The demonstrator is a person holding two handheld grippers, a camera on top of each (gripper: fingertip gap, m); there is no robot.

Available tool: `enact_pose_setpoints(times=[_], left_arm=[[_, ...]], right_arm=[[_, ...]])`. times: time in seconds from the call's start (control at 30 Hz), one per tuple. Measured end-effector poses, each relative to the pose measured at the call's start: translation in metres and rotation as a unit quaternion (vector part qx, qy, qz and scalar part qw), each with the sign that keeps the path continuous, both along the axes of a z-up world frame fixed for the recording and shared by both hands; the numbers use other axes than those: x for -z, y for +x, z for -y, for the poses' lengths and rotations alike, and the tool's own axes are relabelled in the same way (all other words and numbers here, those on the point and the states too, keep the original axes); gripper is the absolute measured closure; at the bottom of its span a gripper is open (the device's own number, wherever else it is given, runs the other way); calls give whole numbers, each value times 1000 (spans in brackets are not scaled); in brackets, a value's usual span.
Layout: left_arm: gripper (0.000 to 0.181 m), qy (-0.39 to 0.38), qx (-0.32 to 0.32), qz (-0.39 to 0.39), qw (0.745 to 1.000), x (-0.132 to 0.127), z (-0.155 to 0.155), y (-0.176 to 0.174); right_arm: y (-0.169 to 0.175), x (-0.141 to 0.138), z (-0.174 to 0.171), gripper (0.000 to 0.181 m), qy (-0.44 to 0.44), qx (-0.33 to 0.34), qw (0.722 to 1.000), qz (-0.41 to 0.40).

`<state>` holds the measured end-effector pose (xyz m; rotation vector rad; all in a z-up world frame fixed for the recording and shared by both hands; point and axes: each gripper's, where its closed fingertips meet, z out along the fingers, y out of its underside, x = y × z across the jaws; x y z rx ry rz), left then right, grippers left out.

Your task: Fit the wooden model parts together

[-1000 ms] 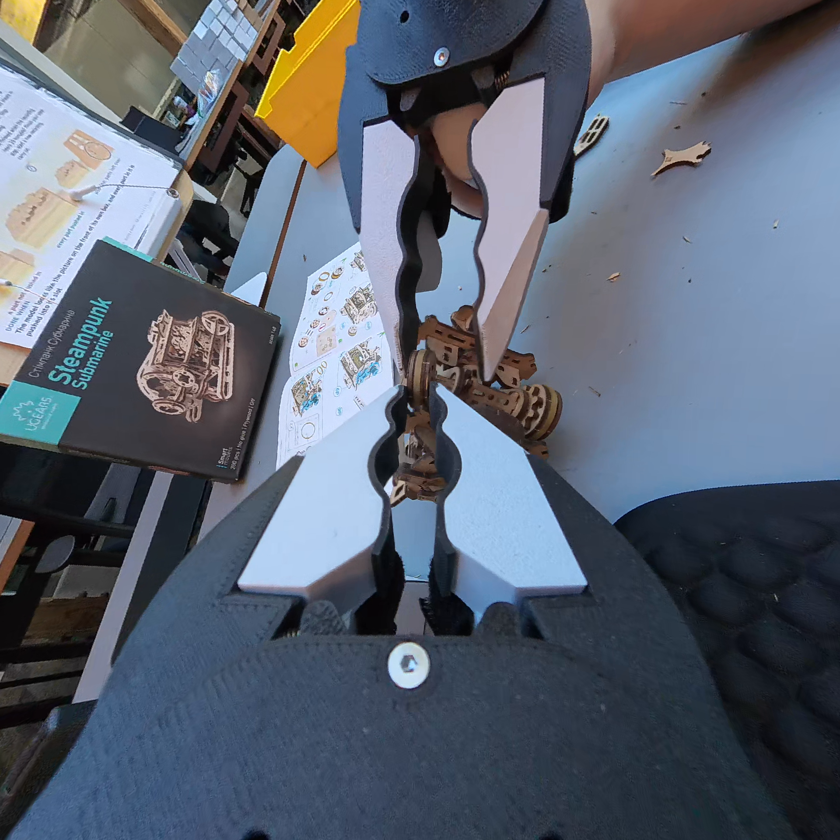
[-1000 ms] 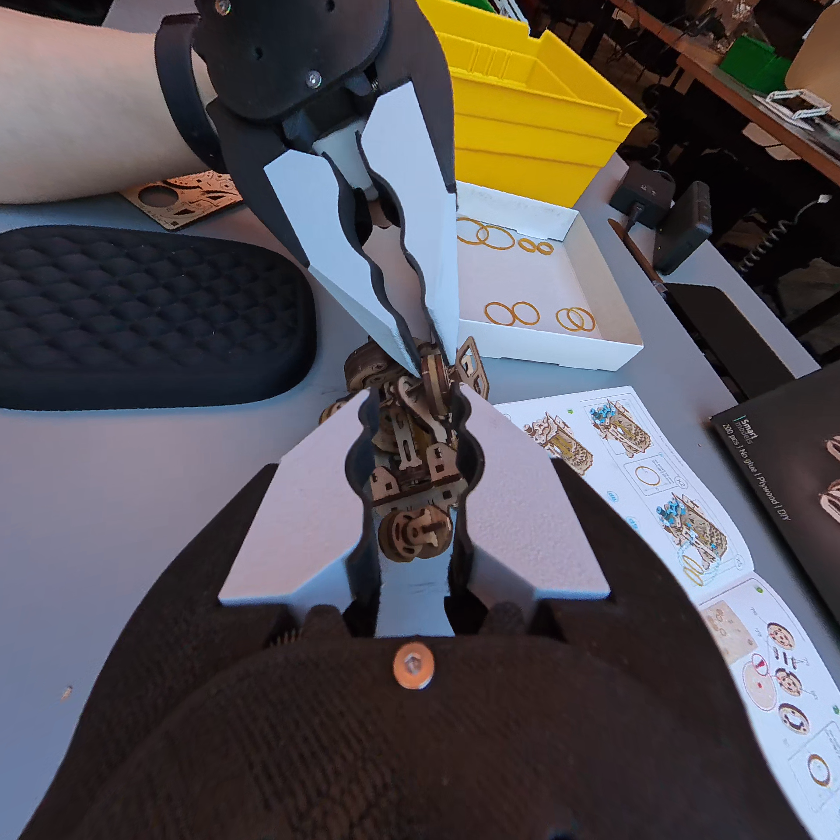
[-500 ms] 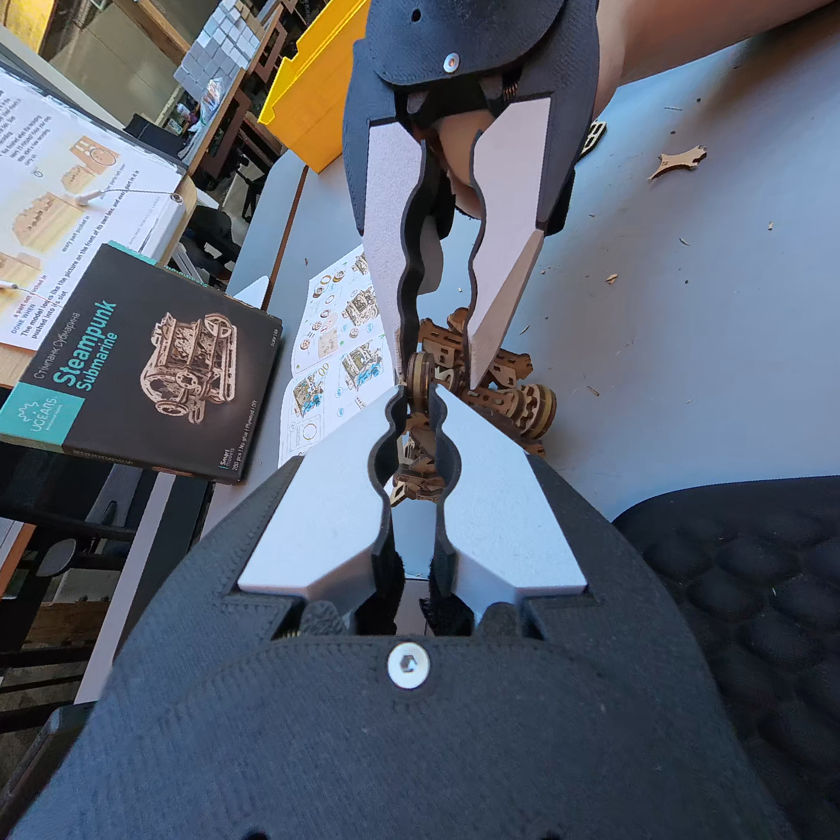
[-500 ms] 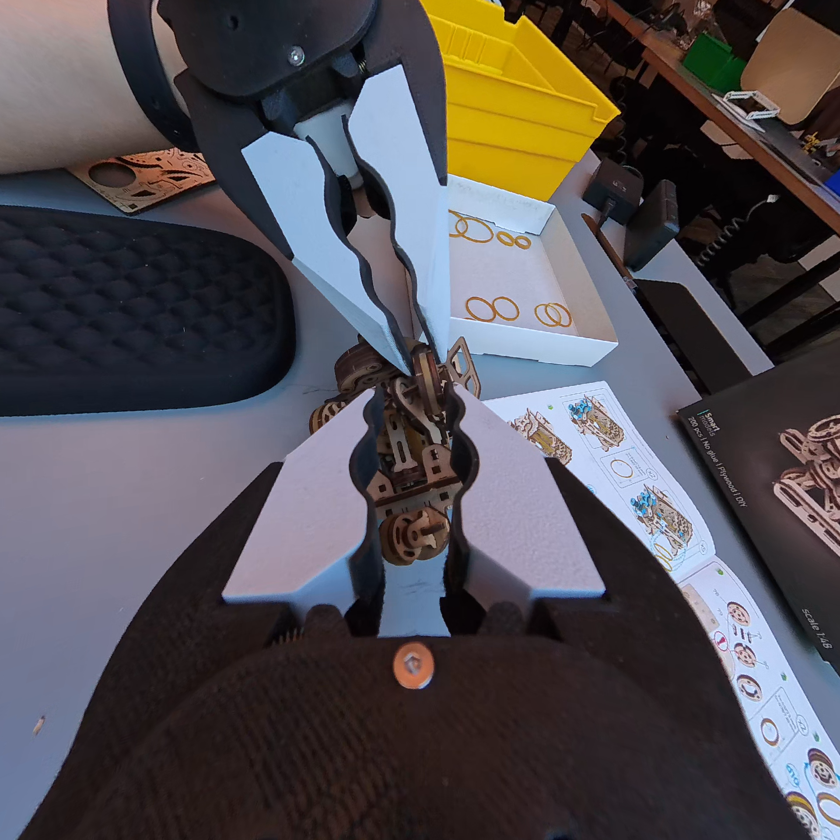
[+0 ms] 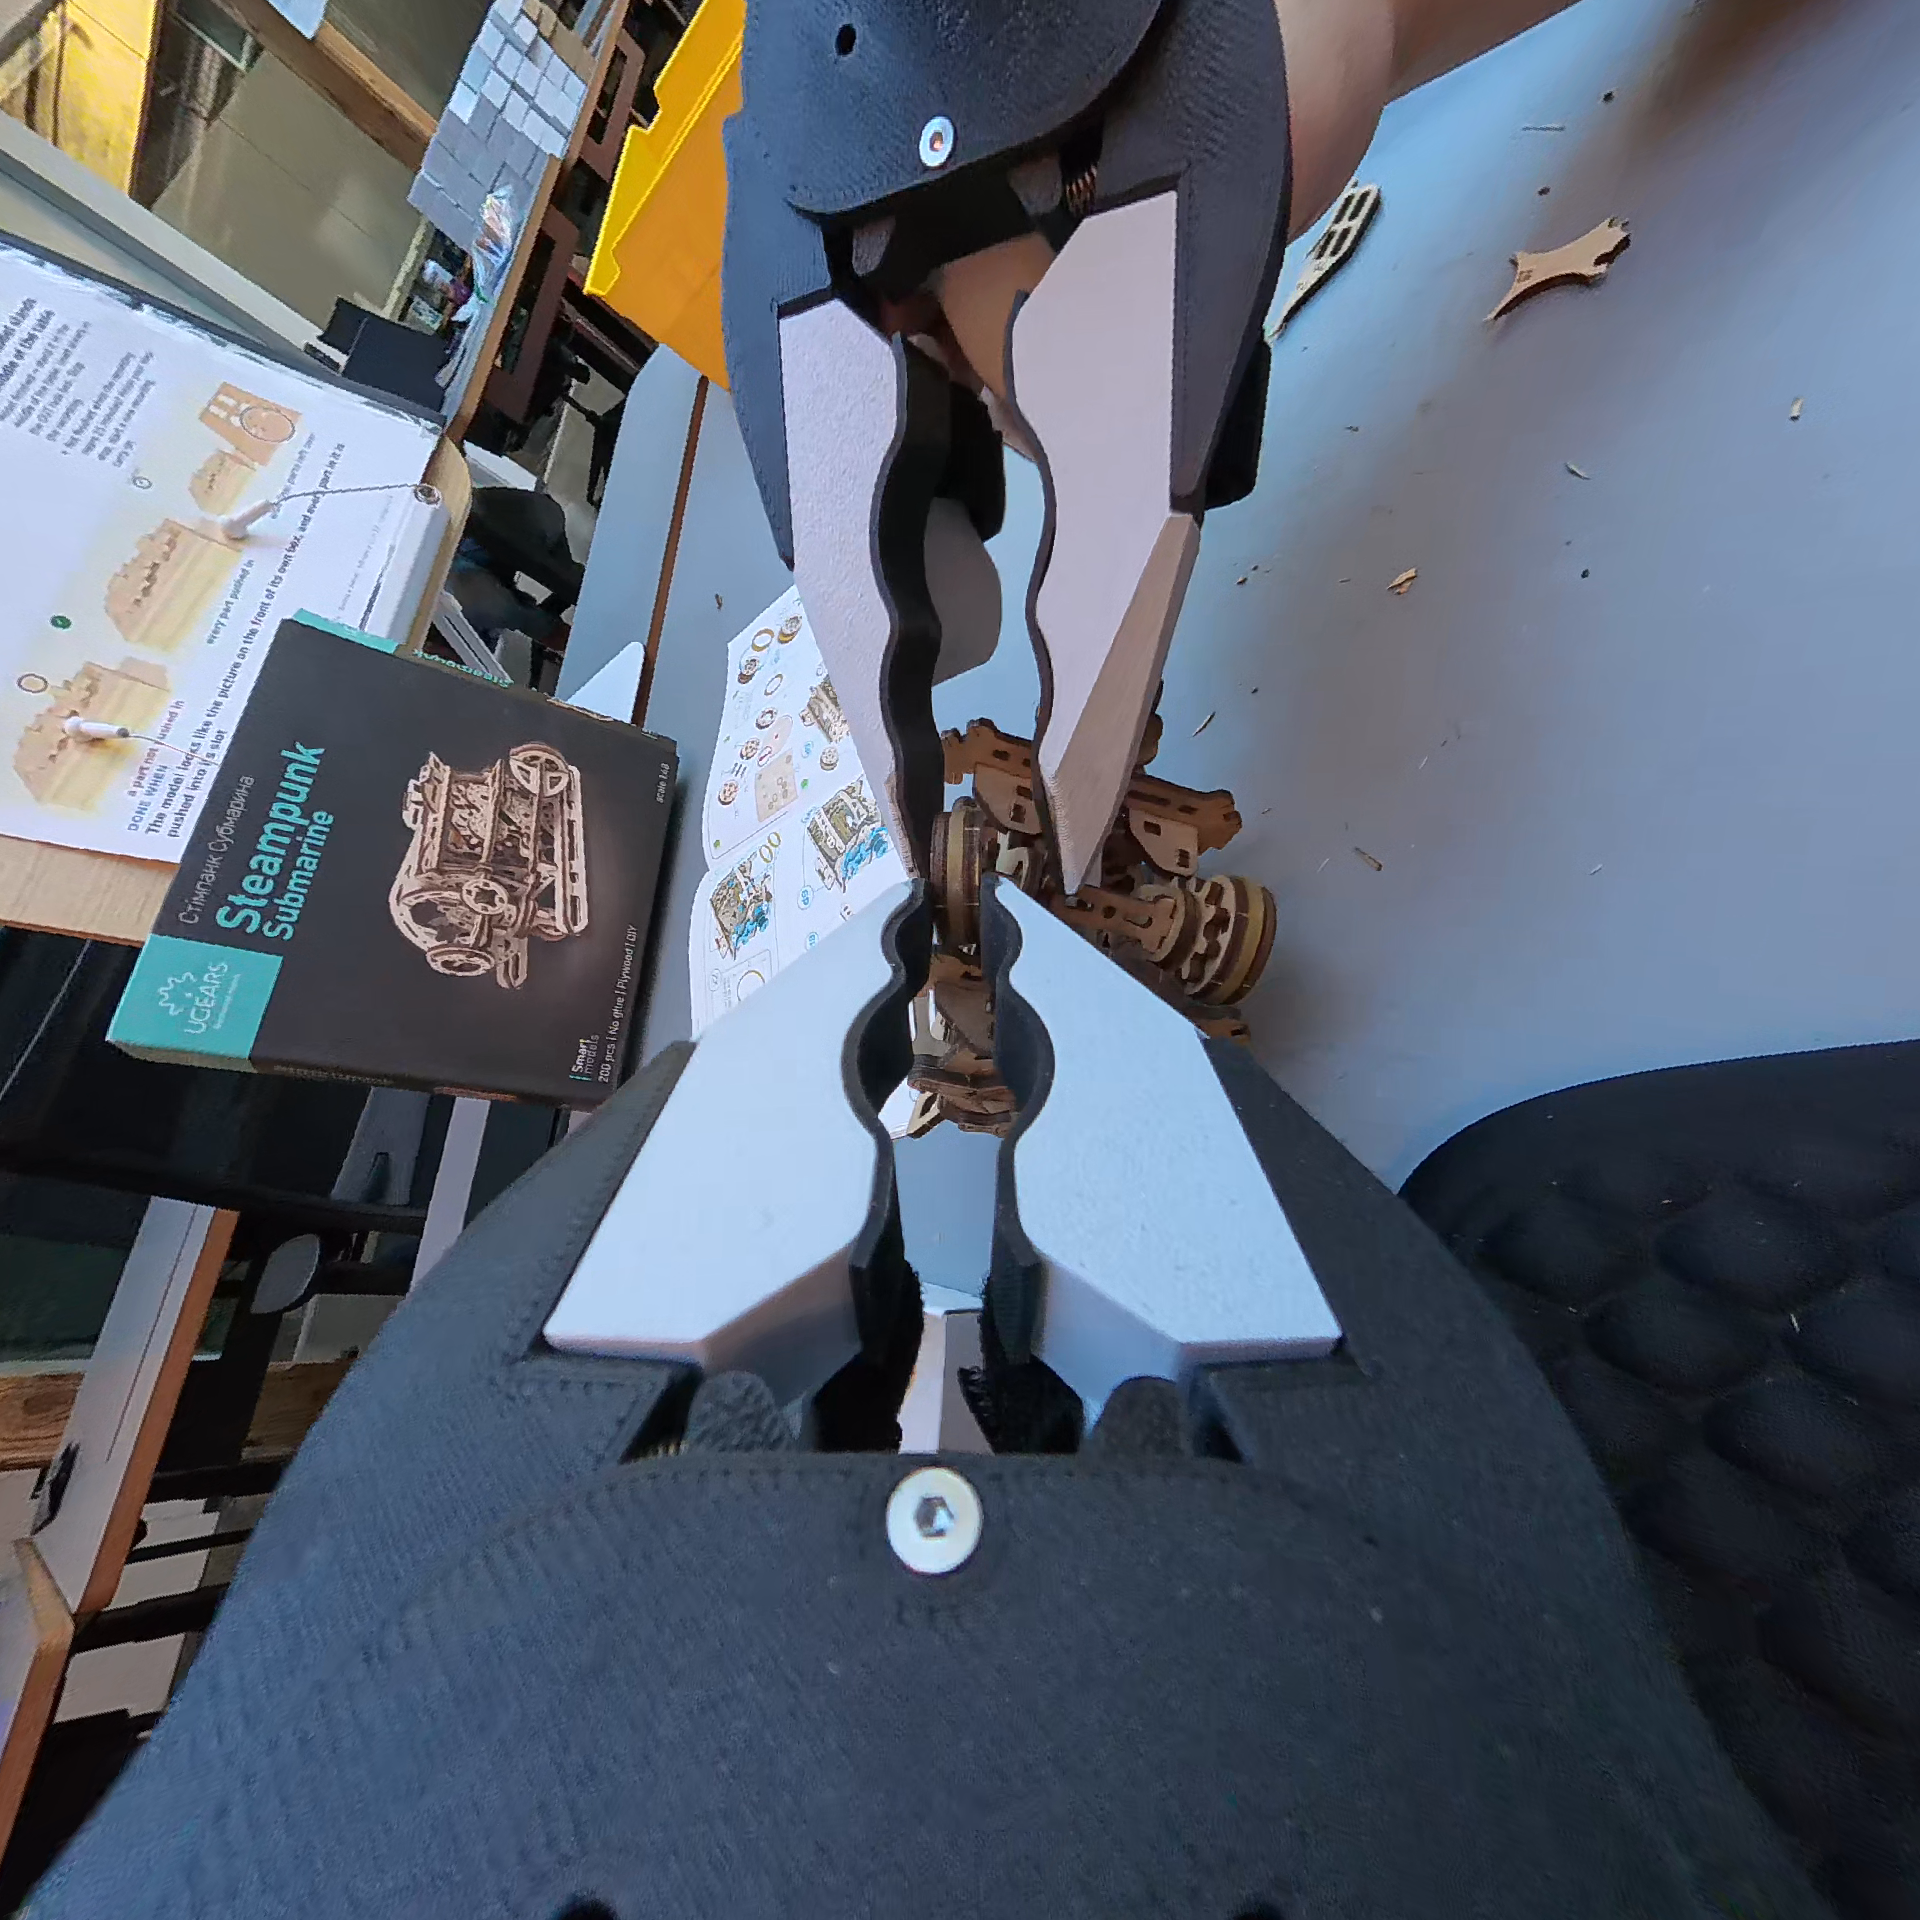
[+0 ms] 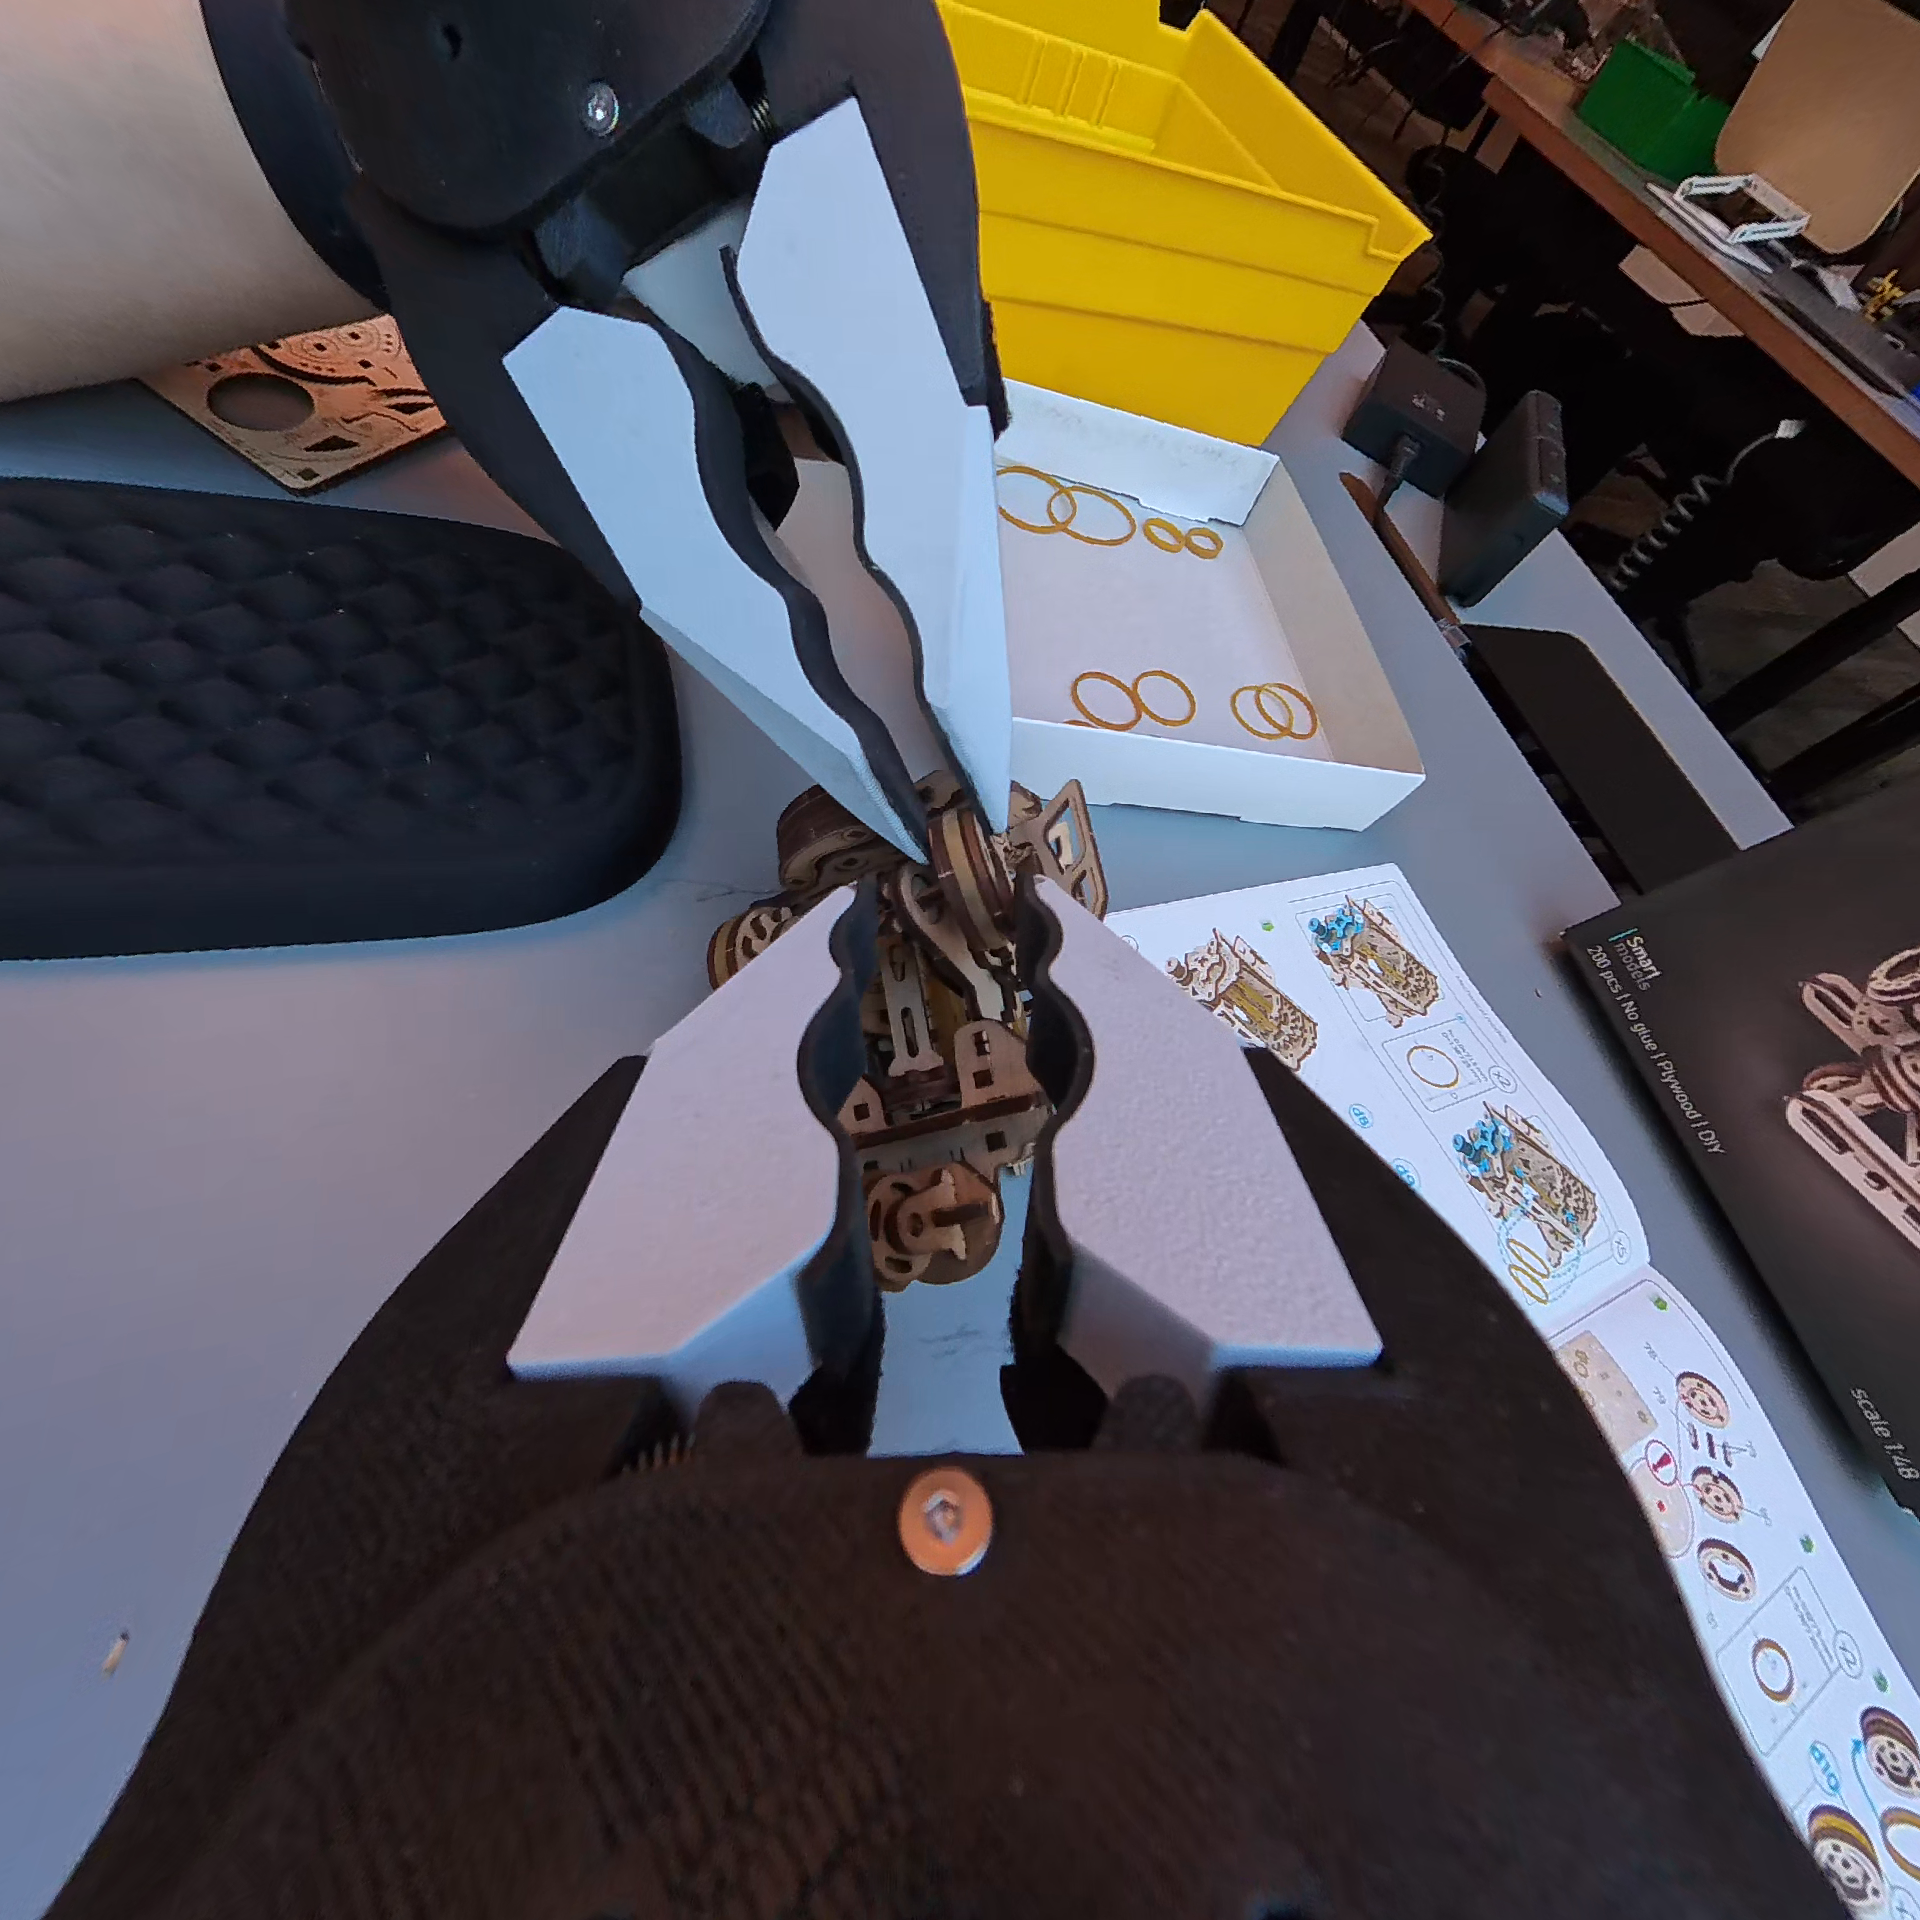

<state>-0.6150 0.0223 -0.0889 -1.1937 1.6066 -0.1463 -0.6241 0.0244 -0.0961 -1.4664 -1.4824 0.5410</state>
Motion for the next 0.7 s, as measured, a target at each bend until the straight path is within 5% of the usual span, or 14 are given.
enact_pose_setpoints(times=[0.7], left_arm=[[174,97,-2,-80,992,1,5,2]], right_arm=[[0,1,3,157,-14,-20,1000,1]])
